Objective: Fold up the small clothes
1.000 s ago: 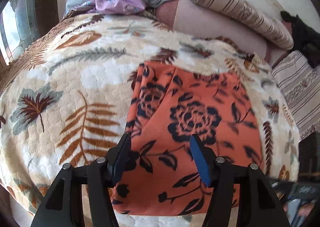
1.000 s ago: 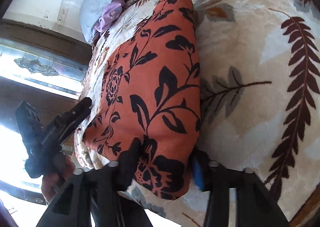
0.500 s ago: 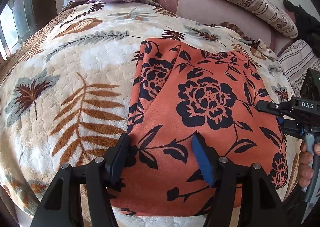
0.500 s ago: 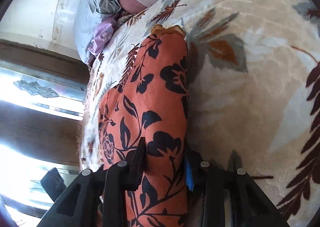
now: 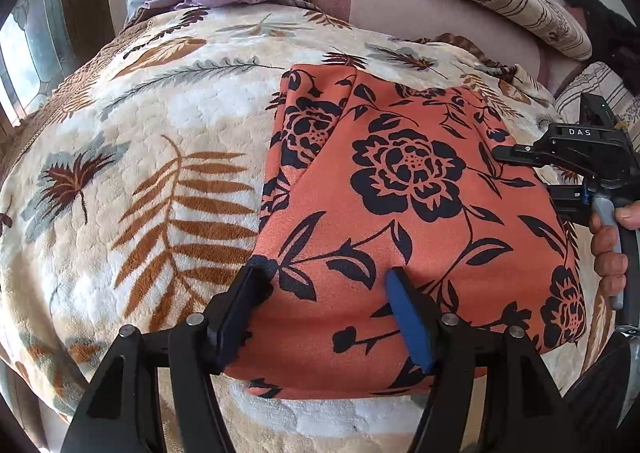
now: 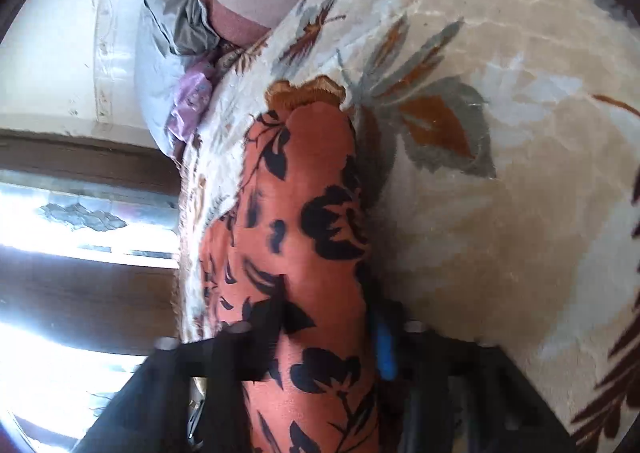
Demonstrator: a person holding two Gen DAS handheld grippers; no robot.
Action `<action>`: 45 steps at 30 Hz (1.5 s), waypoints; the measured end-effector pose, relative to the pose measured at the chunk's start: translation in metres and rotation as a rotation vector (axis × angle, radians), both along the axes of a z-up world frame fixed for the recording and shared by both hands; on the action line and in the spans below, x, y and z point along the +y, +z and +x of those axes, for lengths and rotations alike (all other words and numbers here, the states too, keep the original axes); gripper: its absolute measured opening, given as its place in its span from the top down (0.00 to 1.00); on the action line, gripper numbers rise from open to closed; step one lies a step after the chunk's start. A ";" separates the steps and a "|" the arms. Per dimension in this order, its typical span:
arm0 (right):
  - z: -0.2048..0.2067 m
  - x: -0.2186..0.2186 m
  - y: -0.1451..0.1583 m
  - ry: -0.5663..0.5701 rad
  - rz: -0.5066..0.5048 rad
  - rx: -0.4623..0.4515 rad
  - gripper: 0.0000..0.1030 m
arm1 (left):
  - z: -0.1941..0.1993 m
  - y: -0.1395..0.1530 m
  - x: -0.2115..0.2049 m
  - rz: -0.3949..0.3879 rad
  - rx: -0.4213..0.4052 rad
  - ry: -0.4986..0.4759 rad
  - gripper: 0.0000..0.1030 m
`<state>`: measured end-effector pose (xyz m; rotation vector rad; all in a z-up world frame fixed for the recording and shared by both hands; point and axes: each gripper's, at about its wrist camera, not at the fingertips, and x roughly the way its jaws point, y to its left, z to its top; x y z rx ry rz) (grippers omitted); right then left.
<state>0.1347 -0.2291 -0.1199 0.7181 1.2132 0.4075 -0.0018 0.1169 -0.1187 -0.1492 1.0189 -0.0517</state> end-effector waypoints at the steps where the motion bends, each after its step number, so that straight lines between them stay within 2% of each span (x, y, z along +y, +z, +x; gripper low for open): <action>1: -0.003 0.004 0.007 -0.001 -0.026 -0.024 0.67 | 0.001 0.001 0.002 -0.012 0.006 0.001 0.33; 2: -0.009 0.005 0.016 0.000 -0.049 -0.058 0.67 | 0.000 0.005 0.005 -0.028 0.002 0.004 0.34; 3: -0.016 0.006 0.023 0.000 -0.074 -0.085 0.59 | -0.002 0.010 0.008 -0.051 -0.011 0.012 0.34; 4: -0.025 0.005 0.029 0.006 -0.087 -0.100 0.42 | -0.005 0.016 0.014 -0.086 -0.022 0.020 0.34; 6: -0.044 -0.003 0.042 0.004 -0.091 -0.148 0.24 | -0.009 0.029 0.028 -0.175 -0.047 0.043 0.33; 8: -0.065 -0.007 0.057 0.024 -0.092 -0.188 0.24 | -0.011 0.039 0.045 -0.256 -0.064 0.077 0.33; 10: -0.086 -0.009 0.073 0.050 -0.029 -0.218 0.24 | -0.006 0.041 0.061 -0.350 -0.050 0.093 0.33; 13: -0.105 0.019 0.092 0.158 0.042 -0.255 0.24 | 0.017 0.039 0.073 -0.404 -0.018 0.091 0.33; 16: -0.121 0.047 0.084 0.242 0.069 -0.244 0.24 | 0.057 0.029 0.075 -0.456 0.044 0.064 0.33; 19: -0.126 0.065 0.062 0.270 0.025 -0.202 0.24 | 0.098 0.018 0.076 -0.467 0.096 0.069 0.35; 20: -0.126 0.069 0.054 0.280 0.041 -0.183 0.24 | 0.111 0.016 0.075 -0.464 0.103 0.051 0.37; 21: -0.125 0.071 0.046 0.279 0.042 -0.167 0.24 | 0.121 0.011 0.074 -0.449 0.117 0.033 0.58; 22: -0.124 0.072 0.040 0.271 0.032 -0.156 0.24 | 0.132 0.002 0.073 -0.399 0.161 0.045 0.75; 23: -0.125 0.071 0.035 0.266 0.031 -0.146 0.24 | 0.140 -0.011 0.075 -0.397 0.208 0.071 0.80; 25: -0.124 0.070 0.031 0.267 0.044 -0.143 0.25 | 0.145 -0.031 0.090 -0.508 0.227 0.129 0.71; 27: -0.124 0.069 0.030 0.273 0.048 -0.139 0.25 | 0.138 -0.030 0.097 -0.568 0.200 0.162 0.67; 28: -0.123 0.069 0.030 0.276 0.049 -0.137 0.25 | 0.131 -0.023 0.096 -0.554 0.172 0.162 0.65; 30: -0.123 0.069 0.032 0.278 0.046 -0.139 0.25 | 0.114 -0.006 0.092 -0.491 0.126 0.151 0.51; 32: -0.126 0.069 0.037 0.277 0.037 -0.155 0.25 | 0.091 0.012 0.089 -0.461 0.071 0.140 0.38; 33: -0.128 0.067 0.041 0.274 0.037 -0.167 0.25 | 0.077 0.020 0.086 -0.450 0.053 0.128 0.37; 36: -0.141 0.058 0.052 0.256 0.034 -0.195 0.25 | 0.035 0.037 0.072 -0.400 0.016 0.089 0.37; 38: -0.148 0.050 0.057 0.236 0.041 -0.208 0.25 | 0.012 0.033 0.063 -0.374 0.027 0.074 0.38; 40: -0.153 0.040 0.059 0.212 0.043 -0.205 0.25 | 0.000 0.006 0.054 -0.326 0.130 0.077 0.54; 41: -0.155 0.036 0.060 0.199 0.046 -0.201 0.25 | -0.005 -0.007 0.054 -0.318 0.175 0.092 0.56; 43: -0.160 0.025 0.063 0.177 0.058 -0.199 0.25 | -0.016 -0.003 0.057 -0.347 0.123 0.122 0.56; 44: -0.163 0.019 0.067 0.165 0.061 -0.207 0.25 | -0.020 0.005 0.057 -0.345 0.105 0.128 0.53; 45: -0.166 0.013 0.071 0.154 0.059 -0.217 0.25 | -0.023 0.012 0.056 -0.343 0.086 0.124 0.44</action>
